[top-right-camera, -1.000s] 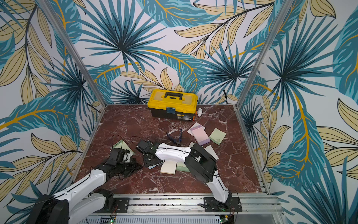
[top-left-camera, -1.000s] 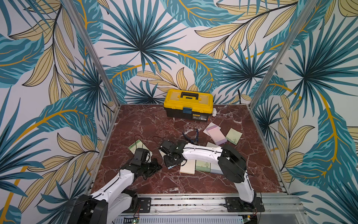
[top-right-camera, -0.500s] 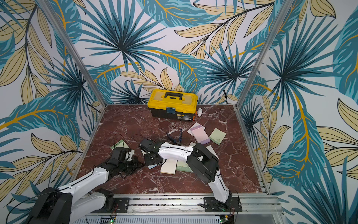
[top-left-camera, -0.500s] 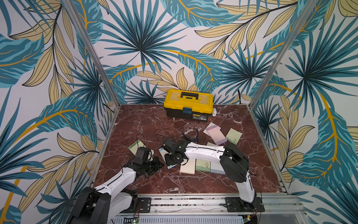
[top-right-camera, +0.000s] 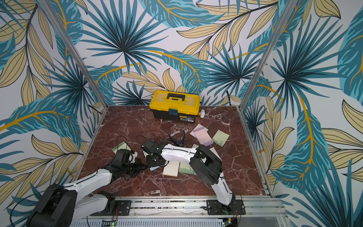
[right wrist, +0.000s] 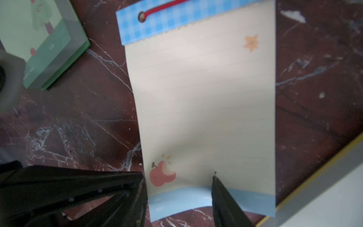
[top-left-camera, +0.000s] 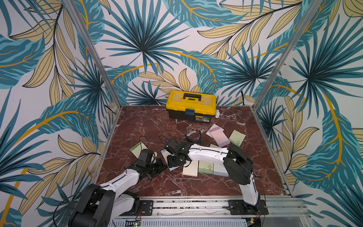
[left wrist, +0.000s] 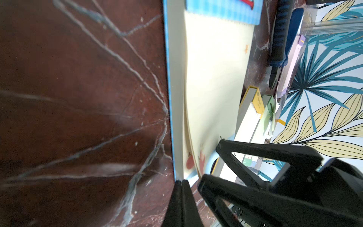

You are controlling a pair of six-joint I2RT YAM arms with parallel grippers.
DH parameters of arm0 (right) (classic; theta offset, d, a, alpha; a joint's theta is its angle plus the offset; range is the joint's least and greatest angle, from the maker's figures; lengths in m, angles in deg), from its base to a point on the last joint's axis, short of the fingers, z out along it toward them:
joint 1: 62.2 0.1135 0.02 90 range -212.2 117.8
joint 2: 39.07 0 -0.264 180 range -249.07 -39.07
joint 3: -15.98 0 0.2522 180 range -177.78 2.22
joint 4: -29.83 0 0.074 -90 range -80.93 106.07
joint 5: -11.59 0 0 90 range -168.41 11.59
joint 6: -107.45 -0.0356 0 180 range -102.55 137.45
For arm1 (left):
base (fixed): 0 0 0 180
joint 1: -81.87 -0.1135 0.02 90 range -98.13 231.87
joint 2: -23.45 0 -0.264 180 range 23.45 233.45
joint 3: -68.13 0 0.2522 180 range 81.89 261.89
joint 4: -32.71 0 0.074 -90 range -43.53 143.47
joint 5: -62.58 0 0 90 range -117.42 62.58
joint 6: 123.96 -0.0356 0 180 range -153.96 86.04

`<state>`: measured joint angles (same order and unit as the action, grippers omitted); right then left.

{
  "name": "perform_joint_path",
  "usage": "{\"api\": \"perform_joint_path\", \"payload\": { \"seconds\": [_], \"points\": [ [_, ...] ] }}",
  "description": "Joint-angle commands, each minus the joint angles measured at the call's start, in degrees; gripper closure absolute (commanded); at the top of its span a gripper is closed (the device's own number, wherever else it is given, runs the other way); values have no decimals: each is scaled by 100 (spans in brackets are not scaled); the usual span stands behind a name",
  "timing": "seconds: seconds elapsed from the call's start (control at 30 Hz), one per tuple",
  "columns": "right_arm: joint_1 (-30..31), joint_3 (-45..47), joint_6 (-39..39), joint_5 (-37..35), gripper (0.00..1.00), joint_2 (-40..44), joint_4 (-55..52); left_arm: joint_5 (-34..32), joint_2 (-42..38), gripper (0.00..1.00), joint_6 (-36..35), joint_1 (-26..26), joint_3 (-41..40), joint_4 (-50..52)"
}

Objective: Tear off pages from different memo pads
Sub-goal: Pick up the memo pad from the center of the board.

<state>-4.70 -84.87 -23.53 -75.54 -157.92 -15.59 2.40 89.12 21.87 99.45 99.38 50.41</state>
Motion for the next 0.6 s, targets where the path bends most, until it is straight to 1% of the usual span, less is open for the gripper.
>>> {"api": "perform_joint_path", "payload": {
  "seconds": [0.0,0.2,0.57],
  "points": [
    [-29,227,-82,47,46,-76,-24,12,66,100,42,17,-89,-253],
    [-50,252,-87,80,46,-69,-7,23,174,100,34,34,-80,-293],
    [-94,346,-104,136,46,-35,70,-22,130,100,-21,34,-62,-131]
  ]
}}
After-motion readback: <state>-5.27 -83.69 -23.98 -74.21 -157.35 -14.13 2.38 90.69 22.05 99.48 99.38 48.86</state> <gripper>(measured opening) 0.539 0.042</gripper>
